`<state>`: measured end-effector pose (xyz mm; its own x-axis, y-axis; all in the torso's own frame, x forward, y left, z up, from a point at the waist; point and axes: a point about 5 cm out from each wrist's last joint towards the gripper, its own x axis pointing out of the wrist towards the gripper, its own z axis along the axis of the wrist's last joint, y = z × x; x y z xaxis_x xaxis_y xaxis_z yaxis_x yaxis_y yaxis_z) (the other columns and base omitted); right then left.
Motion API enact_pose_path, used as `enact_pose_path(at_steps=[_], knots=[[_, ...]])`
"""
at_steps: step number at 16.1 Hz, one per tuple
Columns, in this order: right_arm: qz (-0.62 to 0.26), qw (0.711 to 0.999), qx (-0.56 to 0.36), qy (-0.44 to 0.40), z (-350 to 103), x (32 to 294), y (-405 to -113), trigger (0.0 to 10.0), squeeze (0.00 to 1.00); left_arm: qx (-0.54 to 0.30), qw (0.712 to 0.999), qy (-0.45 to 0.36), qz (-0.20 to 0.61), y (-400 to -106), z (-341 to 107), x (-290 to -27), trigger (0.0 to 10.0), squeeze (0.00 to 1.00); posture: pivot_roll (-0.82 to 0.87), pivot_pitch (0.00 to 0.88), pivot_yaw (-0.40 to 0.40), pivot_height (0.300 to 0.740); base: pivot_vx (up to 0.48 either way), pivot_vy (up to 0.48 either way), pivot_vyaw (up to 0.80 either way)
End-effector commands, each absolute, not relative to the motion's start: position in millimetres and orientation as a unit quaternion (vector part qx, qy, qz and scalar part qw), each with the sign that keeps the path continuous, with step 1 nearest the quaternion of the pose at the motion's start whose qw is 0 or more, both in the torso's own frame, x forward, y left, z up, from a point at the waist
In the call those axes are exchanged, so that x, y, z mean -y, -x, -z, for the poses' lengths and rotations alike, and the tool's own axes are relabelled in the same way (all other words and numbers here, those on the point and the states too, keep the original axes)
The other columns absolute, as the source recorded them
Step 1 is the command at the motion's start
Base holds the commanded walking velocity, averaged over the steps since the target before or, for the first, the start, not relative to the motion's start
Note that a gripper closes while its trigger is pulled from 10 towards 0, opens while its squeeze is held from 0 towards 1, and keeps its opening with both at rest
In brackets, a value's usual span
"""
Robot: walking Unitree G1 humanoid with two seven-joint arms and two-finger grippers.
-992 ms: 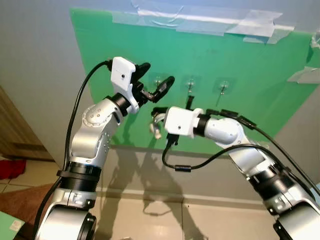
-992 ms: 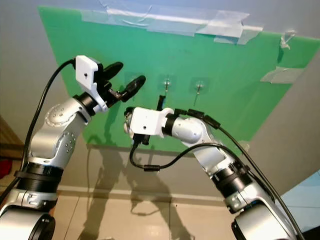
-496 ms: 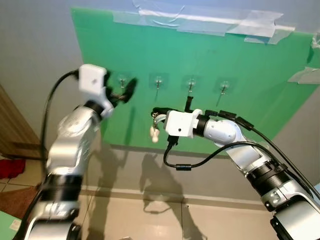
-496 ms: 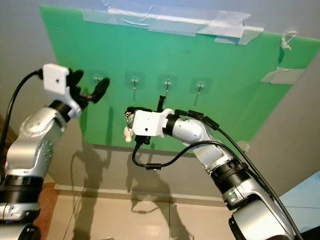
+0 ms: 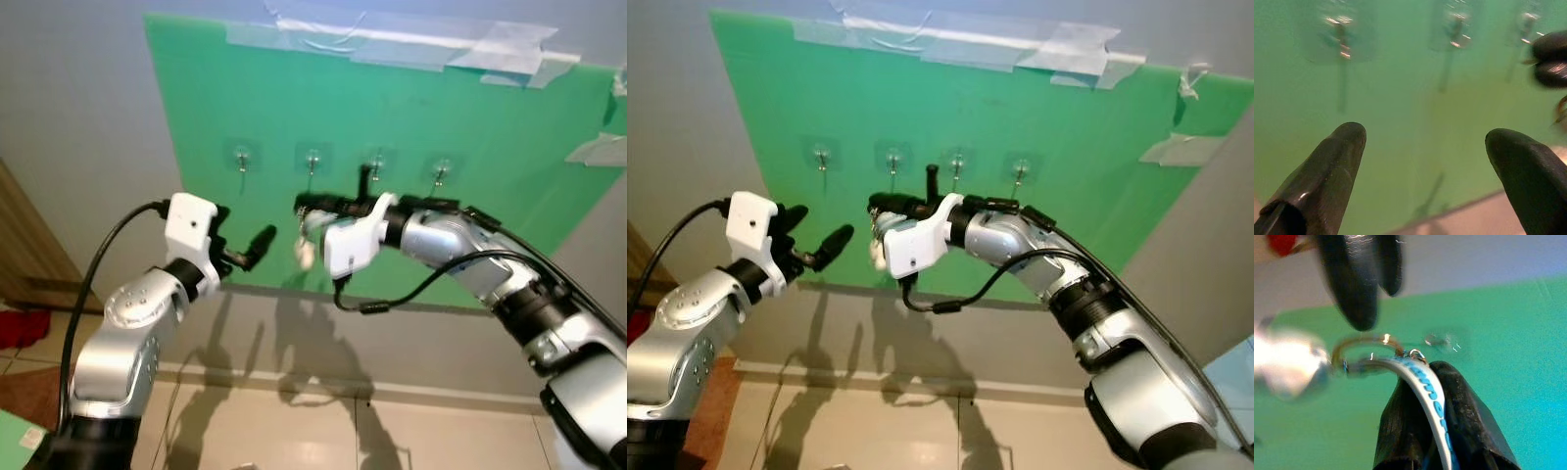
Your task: Hang keys on a hook
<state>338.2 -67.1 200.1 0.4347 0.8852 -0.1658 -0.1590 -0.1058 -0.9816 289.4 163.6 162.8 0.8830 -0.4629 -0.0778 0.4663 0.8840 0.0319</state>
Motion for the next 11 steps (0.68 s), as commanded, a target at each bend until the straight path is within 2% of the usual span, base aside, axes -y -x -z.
enact_pose_path(at_steps=[1, 3, 4, 7, 9, 11], knots=[[-0.434, 0.553, 0.321, 0.635, -204, 70, -340, 0.0, 0.00, -0.042, 0.965, -0.018, 0.259, -285, -162, -156, 10.0, 0.00, 0.01, 0.000, -0.037, 0.740, 0.000, 0.000, 0.00], [-0.434, 0.493, 0.334, 0.676, -200, 72, -341, 0.0, 0.00, -0.046, 0.963, -0.016, 0.264, -283, -162, -154, 10.0, 0.00, 0.01, 0.000, -0.040, 0.740, 0.000, 0.000, 0.00], [-0.432, 0.481, 0.337, 0.685, -199, 73, -342, 0.0, 0.00, -0.047, 0.962, -0.016, 0.267, -282, -161, -153, 10.0, 0.00, 0.01, 0.000, -0.040, 0.740, 0.000, 0.000, 0.00], [-0.413, 0.480, 0.331, 0.700, -203, 78, -351, 0.0, 0.00, -0.048, 0.956, -0.011, 0.288, -278, -160, -146, 10.0, 0.00, 0.01, 0.000, -0.045, 0.740, 0.000, 0.000, 0.00], [-0.383, 0.466, 0.355, 0.714, -207, 80, -357, 0.0, 0.00, -0.040, 0.948, 0.011, 0.316, -267, -162, -138, 10.0, 0.00, 0.01, 0.000, -0.043, 0.740, 0.000, 0.000, 0.00], [-0.361, 0.464, 0.368, 0.720, -214, 82, -363, 0.0, 0.00, -0.029, 0.942, 0.026, 0.334, -262, -165, -129, 10.0, 0.00, 0.01, 0.000, -0.044, 0.740, 0.000, 0.000, 0.00]])
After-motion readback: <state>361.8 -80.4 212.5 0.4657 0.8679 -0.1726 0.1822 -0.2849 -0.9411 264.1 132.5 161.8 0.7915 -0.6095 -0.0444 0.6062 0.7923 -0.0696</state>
